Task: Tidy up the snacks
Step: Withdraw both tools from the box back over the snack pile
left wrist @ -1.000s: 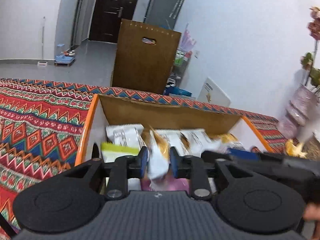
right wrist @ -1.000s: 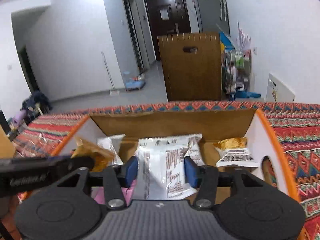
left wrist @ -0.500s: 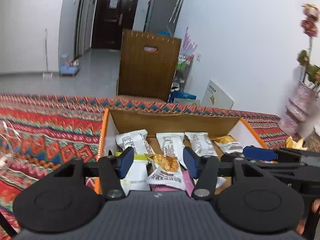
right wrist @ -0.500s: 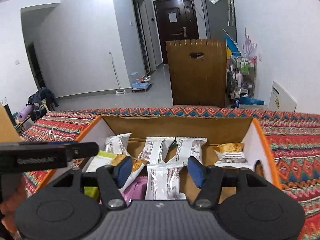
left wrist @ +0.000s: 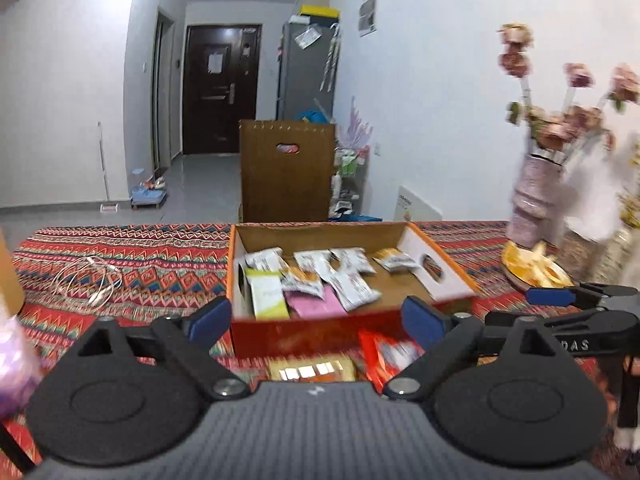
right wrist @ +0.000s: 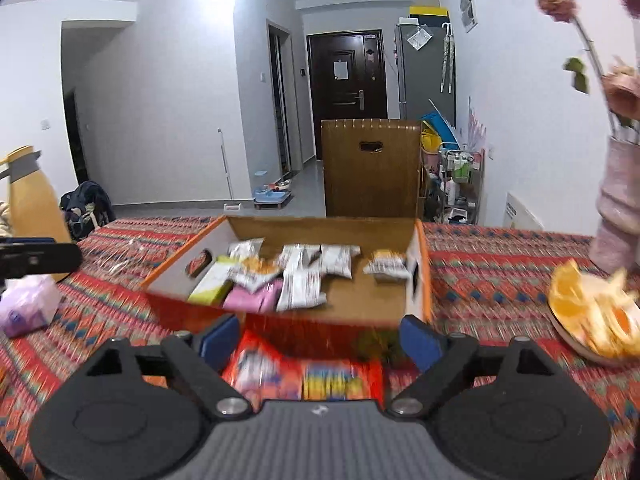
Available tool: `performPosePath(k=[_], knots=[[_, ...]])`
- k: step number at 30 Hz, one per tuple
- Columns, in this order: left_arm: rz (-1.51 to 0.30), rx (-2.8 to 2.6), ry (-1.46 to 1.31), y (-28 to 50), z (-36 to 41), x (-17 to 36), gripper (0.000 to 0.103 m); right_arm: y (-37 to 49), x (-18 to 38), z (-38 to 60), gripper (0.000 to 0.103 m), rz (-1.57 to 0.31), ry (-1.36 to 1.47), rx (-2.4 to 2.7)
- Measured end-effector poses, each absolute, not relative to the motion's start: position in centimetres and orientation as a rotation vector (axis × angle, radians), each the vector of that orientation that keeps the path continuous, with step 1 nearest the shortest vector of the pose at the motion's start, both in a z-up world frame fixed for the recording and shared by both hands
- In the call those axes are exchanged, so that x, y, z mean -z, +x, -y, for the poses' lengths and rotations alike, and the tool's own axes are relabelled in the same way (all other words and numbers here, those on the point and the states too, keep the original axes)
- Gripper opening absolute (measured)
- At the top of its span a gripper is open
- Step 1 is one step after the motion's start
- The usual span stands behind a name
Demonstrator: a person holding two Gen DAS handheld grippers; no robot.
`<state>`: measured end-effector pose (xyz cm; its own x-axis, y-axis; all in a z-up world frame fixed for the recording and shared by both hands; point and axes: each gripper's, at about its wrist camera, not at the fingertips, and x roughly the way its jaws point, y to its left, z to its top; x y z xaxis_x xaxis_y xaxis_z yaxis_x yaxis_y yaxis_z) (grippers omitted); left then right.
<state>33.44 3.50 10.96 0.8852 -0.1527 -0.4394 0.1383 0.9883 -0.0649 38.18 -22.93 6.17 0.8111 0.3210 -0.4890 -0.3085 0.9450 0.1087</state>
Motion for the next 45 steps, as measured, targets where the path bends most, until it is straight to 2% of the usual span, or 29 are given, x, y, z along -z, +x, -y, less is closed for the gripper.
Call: performPosePath(k=[5, 13, 20, 33, 45], knots=[[-0.442, 0.109, -0.051, 25.0, -2.3, -8.9, 0.098, 30.4, -4.8, 24.3, 0.096, -0.499, -0.008, -0.325], [-0.545, 0.085, -0.105, 16.3, -1.4, -3.7, 0.098, 19.2, -0.3, 25.9, 0.096, -0.521, -0.007, -0.264], [-0.641, 0.101, -0.117, 12.5, -1.2, -0.4, 0.098, 13.5, 3.1, 26.4, 0.096, -0.606, -0.006, -0.225], [-0.653, 0.111, -0.111, 13.5, -0.8, -0.3, 0.098, 14.3, 3.5, 25.6, 0.096, -0.617, -0.015, -0.244], [-0.664, 0.133, -0.101, 17.7, -0.7, -0.1, 0.098, 19.6, 3.4, 24.1, 0.096, -0.629, -0.050, -0.266]])
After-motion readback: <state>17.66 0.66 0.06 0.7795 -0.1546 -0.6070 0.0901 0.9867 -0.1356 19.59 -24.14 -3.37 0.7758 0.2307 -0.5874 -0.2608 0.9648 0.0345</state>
